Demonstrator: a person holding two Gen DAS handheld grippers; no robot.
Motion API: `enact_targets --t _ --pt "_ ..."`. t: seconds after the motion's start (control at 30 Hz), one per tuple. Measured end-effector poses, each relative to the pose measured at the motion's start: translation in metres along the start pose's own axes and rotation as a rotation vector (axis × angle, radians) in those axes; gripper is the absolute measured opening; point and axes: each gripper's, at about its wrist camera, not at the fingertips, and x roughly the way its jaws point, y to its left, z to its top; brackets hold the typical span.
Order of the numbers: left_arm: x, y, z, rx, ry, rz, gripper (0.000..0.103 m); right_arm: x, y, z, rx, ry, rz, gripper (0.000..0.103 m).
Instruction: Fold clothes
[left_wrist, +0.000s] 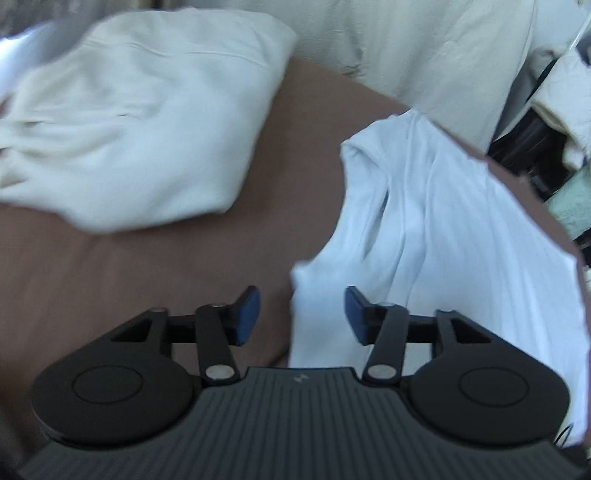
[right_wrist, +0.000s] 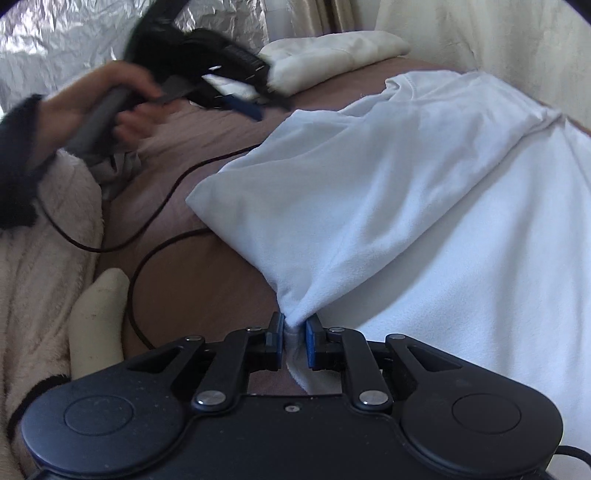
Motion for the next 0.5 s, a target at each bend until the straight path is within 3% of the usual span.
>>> enact_targets --t 0.03,0.1,0.13,0.17,0.2,0.33,0.4,0.5 --pt "0.011 0.007 0.005 -0.04 0.017 -0.038 0.054 0.002 -0.005 0.0 0.016 0.003 0.015 0.017" --pt "0.031 0.02 0.007 -0.114 0.055 -0.139 0.042 0.004 -0.014 0.002 0.065 -0.005 0.048 0.016" --pt "0.037 0.022 0.003 -0.134 0.068 -0.172 0.01 0.004 -0.017 0.002 0.082 -0.012 0.06 0.016" --pt "0.04 0.023 0.001 -0.139 0.078 -0.187 0.007 0.004 -0.019 0.002 0.09 -0.02 0.068 0.016" --pt "0.037 0.018 0.0 -0.105 0.069 -0.169 0.007 0.004 -0.02 0.002 0.089 -0.024 0.078 0.016" --pt "-0.003 -0.025 0.008 0.182 -0.074 -0.049 0.007 -0.005 -0.014 0.001 0.028 -0.077 0.121 0.014" --pt "-0.003 -0.032 0.004 0.213 -0.058 -0.018 0.007 -0.005 -0.012 0.003 0.024 -0.068 0.123 0.014" --pt "0.023 -0.031 -0.011 0.245 0.032 0.114 0.011 0.002 -0.014 0.003 0.039 -0.029 0.125 0.014"
